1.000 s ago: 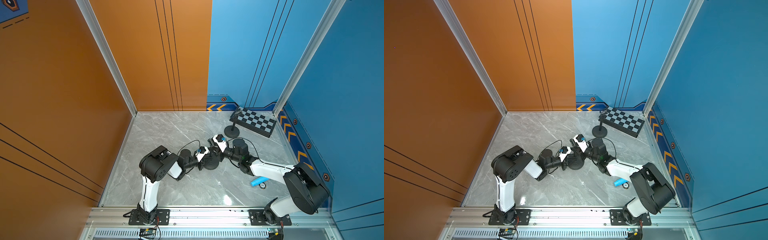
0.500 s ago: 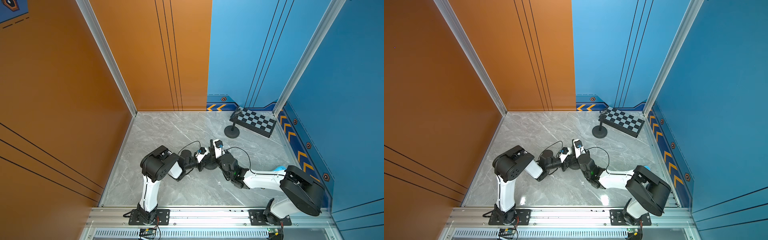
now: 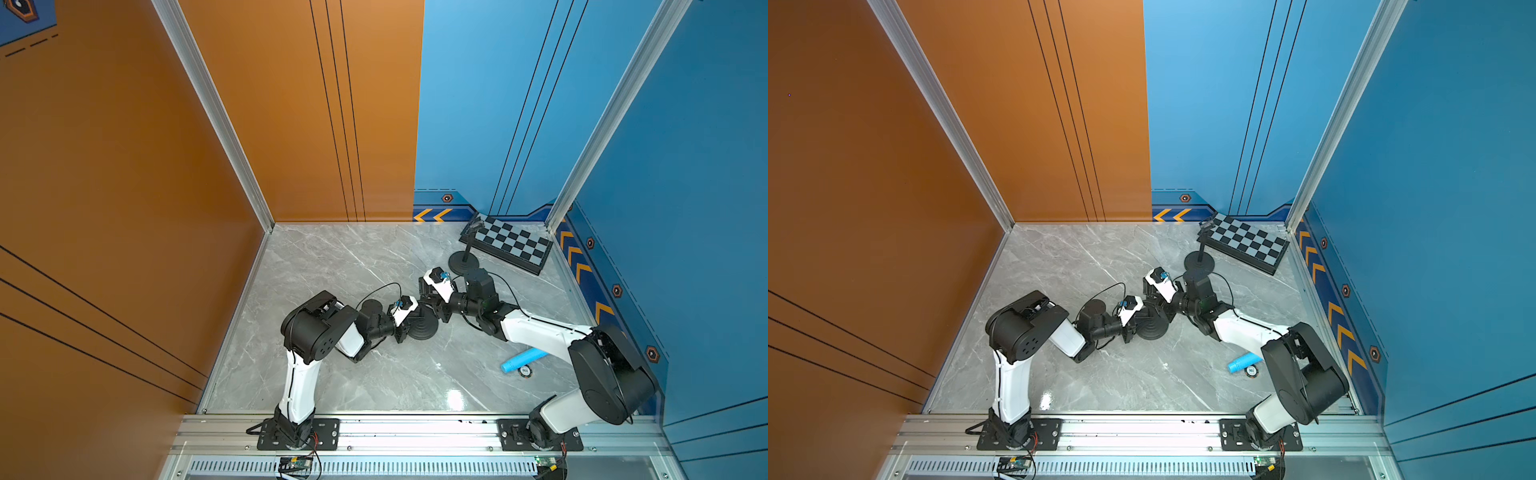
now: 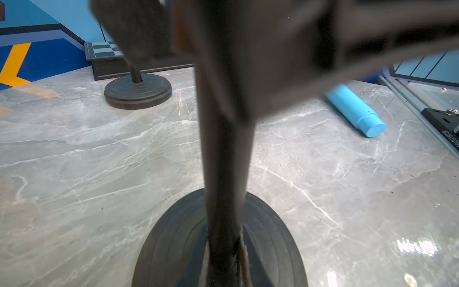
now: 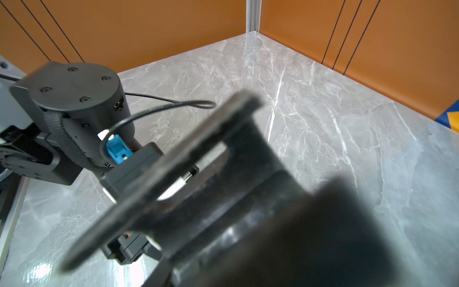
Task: Assemble a microphone stand
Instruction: Screw the microphone stand pole into the microphone stand base.
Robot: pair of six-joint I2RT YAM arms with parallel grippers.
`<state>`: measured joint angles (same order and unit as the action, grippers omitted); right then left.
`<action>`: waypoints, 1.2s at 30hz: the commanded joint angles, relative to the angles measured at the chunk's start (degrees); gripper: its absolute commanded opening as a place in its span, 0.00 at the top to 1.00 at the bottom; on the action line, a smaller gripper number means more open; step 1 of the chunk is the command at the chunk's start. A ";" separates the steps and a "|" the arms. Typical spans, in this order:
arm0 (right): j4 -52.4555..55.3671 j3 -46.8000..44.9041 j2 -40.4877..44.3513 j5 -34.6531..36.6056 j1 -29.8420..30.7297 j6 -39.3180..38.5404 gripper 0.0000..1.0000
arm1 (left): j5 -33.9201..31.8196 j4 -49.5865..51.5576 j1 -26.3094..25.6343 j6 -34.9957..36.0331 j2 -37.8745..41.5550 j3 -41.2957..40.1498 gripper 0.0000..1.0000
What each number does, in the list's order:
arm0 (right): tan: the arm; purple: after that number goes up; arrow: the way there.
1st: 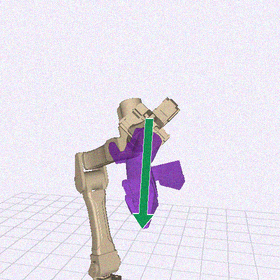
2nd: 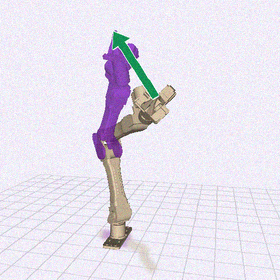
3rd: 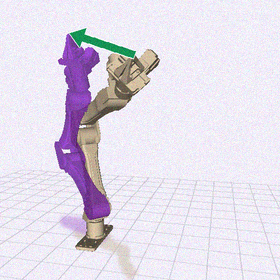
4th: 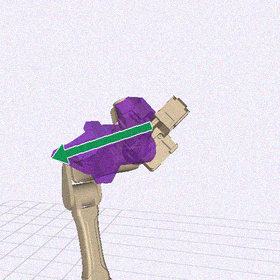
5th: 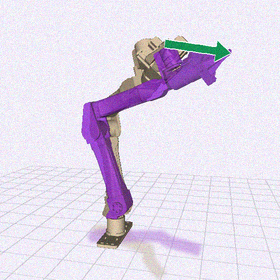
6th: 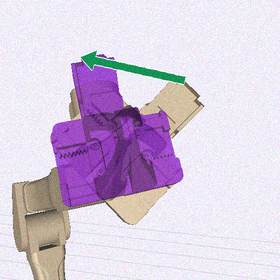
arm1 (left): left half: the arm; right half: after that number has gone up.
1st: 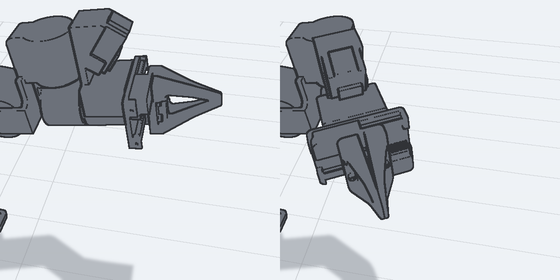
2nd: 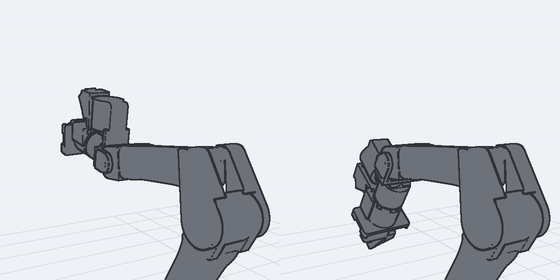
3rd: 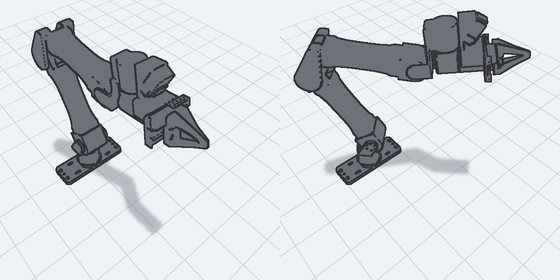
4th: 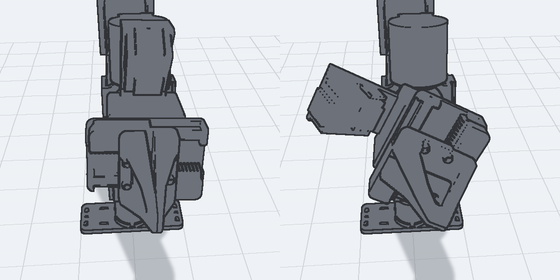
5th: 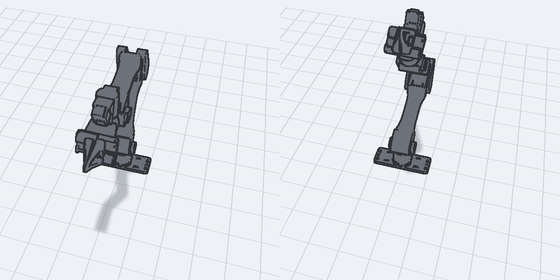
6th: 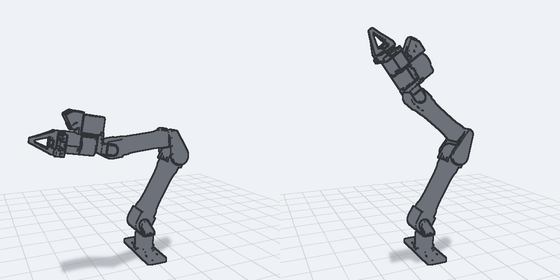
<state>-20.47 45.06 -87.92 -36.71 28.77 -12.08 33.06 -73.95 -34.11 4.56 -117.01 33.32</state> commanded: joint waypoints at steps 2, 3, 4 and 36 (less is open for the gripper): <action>3.83 2.41 -1.13 -8.09 -0.31 -3.68 0.61 | 2.82 1.51 0.02 0.98 -0.89 -1.15 0.85; 3.50 2.19 -0.96 -7.67 -0.31 -3.60 0.67 | 2.78 1.47 0.01 0.98 -0.93 -1.16 0.85; 2.39 1.71 -0.79 -6.58 -0.18 -2.91 0.76 | 2.71 1.39 0.01 0.89 -0.94 -1.05 0.84; -2.66 -3.33 4.98 3.01 2.35 2.55 0.53 | 0.59 1.45 -0.34 1.32 -1.89 -0.84 0.86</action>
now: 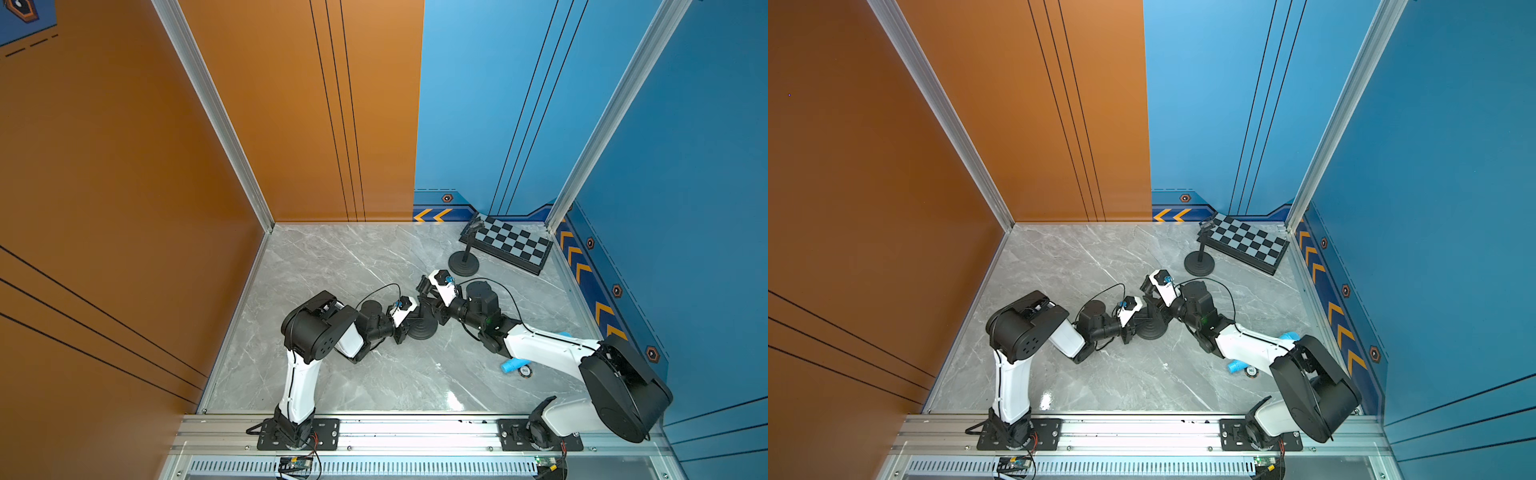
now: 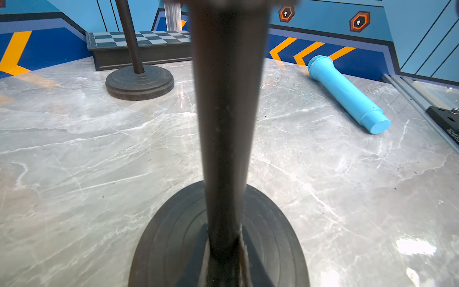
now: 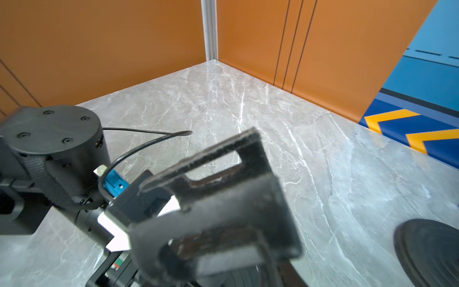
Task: Assemble a microphone stand
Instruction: Screw the microphone stand pole into the microphone stand base.
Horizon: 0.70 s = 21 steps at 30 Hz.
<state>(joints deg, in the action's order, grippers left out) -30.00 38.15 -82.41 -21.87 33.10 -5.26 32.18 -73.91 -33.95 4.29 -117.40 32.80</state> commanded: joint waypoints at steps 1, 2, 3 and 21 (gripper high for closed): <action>7.83 4.66 -1.58 -13.44 -2.65 -4.62 0.53 | 1.39 1.47 -0.50 1.72 -1.43 -0.53 0.86; 8.56 5.84 -2.52 -14.96 -3.14 -4.96 0.53 | 1.39 1.40 -0.50 1.81 -1.35 -0.58 0.86; 9.07 6.93 -3.49 -15.93 -3.53 -5.00 0.54 | 1.48 1.42 -0.50 2.04 -1.31 -0.62 0.86; -14.03 -8.17 -3.09 43.67 14.68 12.33 1.00 | -1.77 1.39 -0.67 -2.06 1.05 0.05 0.56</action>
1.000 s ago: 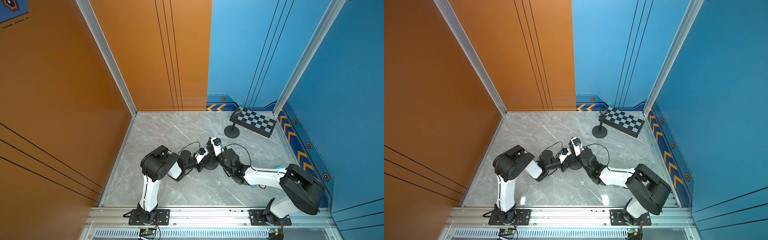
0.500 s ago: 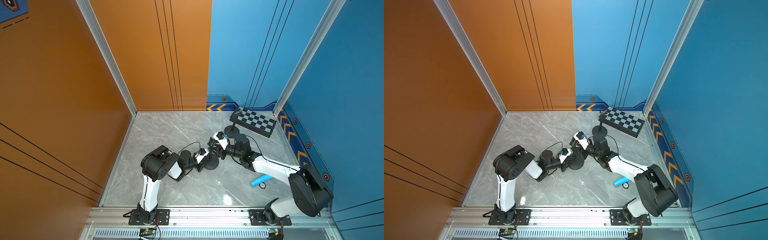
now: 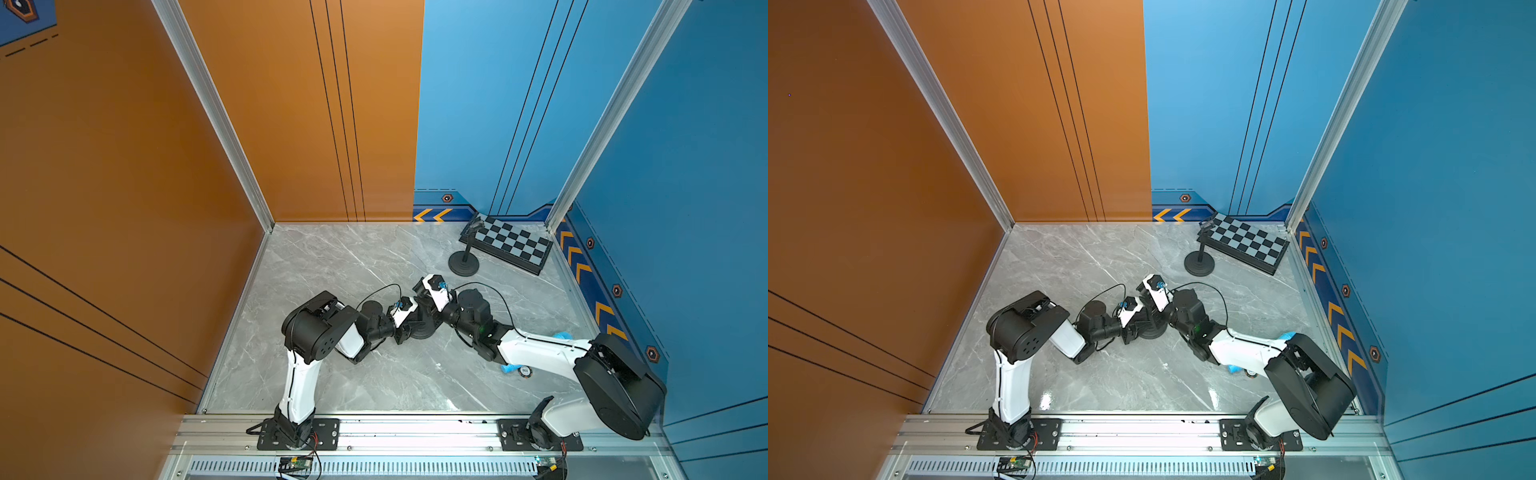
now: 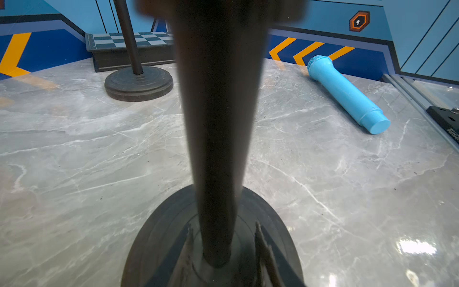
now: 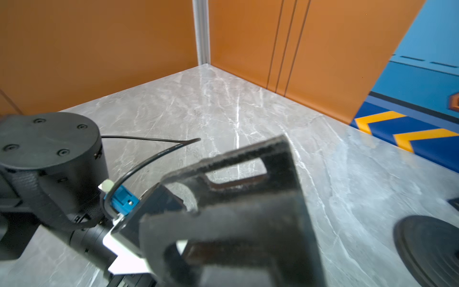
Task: Assemble a microphone stand
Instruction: Screw the microphone stand pole into the microphone stand base.
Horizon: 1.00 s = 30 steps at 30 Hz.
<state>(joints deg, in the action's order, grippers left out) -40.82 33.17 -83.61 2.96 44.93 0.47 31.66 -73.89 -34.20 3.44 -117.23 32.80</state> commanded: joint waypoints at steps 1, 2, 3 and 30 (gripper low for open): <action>-4.39 -3.48 -2.42 18.92 3.66 6.65 1.00 | -1.31 1.37 -0.43 -1.40 0.82 0.31 0.56; -4.11 -3.20 -2.81 18.34 3.97 6.91 1.00 | -1.44 1.37 -0.43 -1.64 0.70 0.49 0.56; -2.83 -2.43 -3.12 17.72 4.03 7.50 1.00 | -1.53 1.29 -0.43 -1.97 0.65 0.73 0.56; 23.64 11.87 0.22 -42.89 -13.97 -9.90 0.55 | 3.37 0.79 0.21 0.57 1.19 0.56 0.88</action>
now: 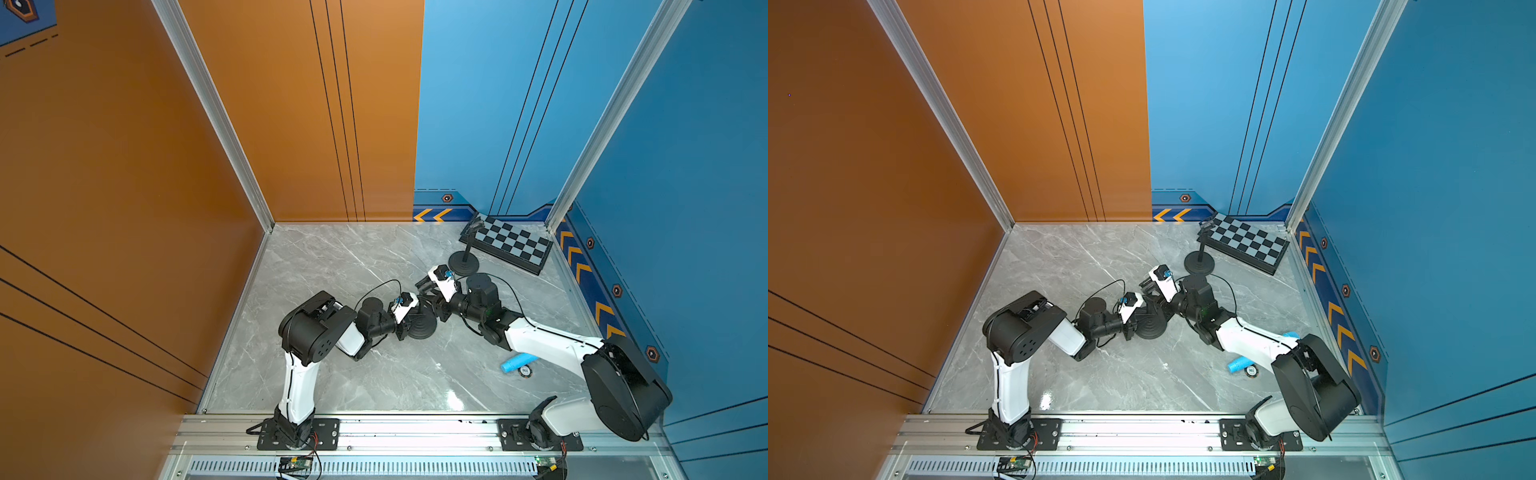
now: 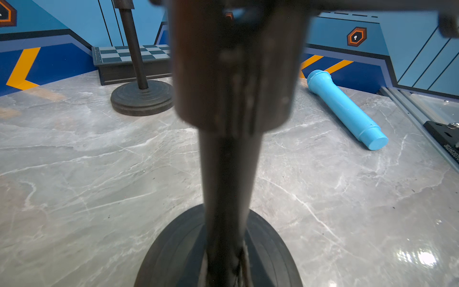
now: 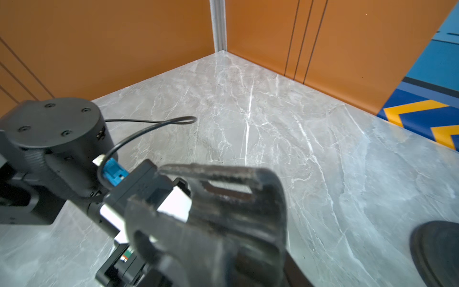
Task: Assemble a microphone stand
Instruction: Screw the microphone stand pole into the microphone stand base.
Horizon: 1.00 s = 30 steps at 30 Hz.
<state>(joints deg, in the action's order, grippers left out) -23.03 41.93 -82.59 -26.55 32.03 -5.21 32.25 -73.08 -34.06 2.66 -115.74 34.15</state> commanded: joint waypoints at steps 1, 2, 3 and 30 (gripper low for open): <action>4.91 3.14 -1.27 -14.96 -1.63 -4.11 0.56 | 3.26 -0.05 0.06 1.58 -0.27 -0.88 0.88; 3.96 3.31 -1.83 -16.30 -2.03 -4.04 0.58 | 3.90 0.00 0.06 1.74 -0.44 -0.92 0.87; 3.78 3.85 -2.36 -16.93 -2.23 -4.01 0.63 | 4.42 -0.04 0.07 1.83 -0.62 -0.91 0.87; -16.97 -10.10 -0.15 35.37 16.80 14.09 0.97 | -0.95 -0.06 -0.47 -1.94 0.54 1.02 0.90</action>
<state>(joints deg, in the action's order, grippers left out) -43.77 31.20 -82.30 11.51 48.47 5.93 32.67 -72.55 -34.59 1.02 -116.03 33.89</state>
